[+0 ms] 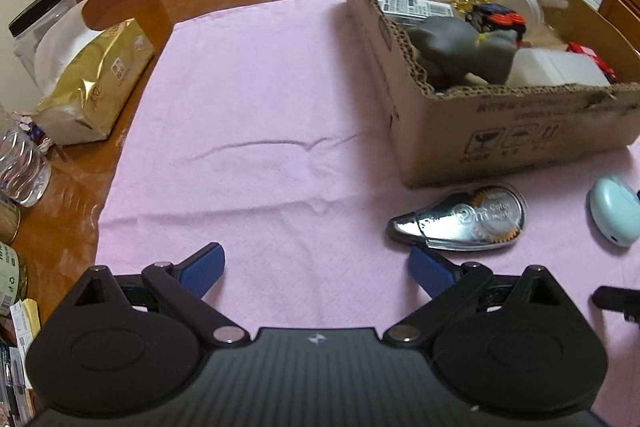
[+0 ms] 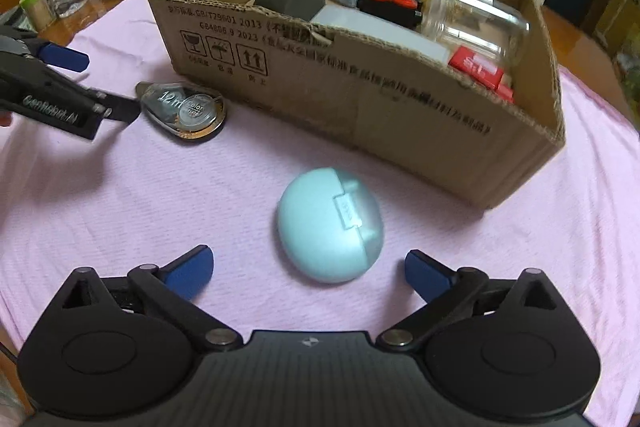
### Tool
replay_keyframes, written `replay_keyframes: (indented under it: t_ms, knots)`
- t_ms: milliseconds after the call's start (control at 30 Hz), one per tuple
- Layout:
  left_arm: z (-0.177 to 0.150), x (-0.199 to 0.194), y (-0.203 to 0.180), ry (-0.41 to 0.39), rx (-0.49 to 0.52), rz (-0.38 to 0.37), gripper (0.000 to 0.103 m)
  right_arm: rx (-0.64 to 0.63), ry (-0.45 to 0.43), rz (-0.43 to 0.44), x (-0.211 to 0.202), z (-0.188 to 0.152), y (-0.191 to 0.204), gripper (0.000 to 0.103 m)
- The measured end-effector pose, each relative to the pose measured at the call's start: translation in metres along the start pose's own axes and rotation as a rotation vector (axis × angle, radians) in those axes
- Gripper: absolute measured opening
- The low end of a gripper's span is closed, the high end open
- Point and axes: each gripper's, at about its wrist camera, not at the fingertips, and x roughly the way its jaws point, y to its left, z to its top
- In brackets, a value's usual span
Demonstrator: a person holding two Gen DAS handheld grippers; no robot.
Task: Organize rigid objects
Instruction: 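Grasp the tape dispenser with the left gripper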
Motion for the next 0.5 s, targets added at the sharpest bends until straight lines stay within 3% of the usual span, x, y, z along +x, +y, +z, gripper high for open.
replay_keyframes:
  t_ms: [233,500]
  knots:
    - [-0.006,-0.017,-0.030,-0.022,0.031,-0.115,0.098,0.010,-0.023,-0.005,-0.003,-0.004,0.001,0.103]
    - [-0.003,-0.004,-0.060,-0.005,0.004,-0.135,0.099,0.011,-0.035,-0.004,-0.004,-0.005,0.000,0.103]
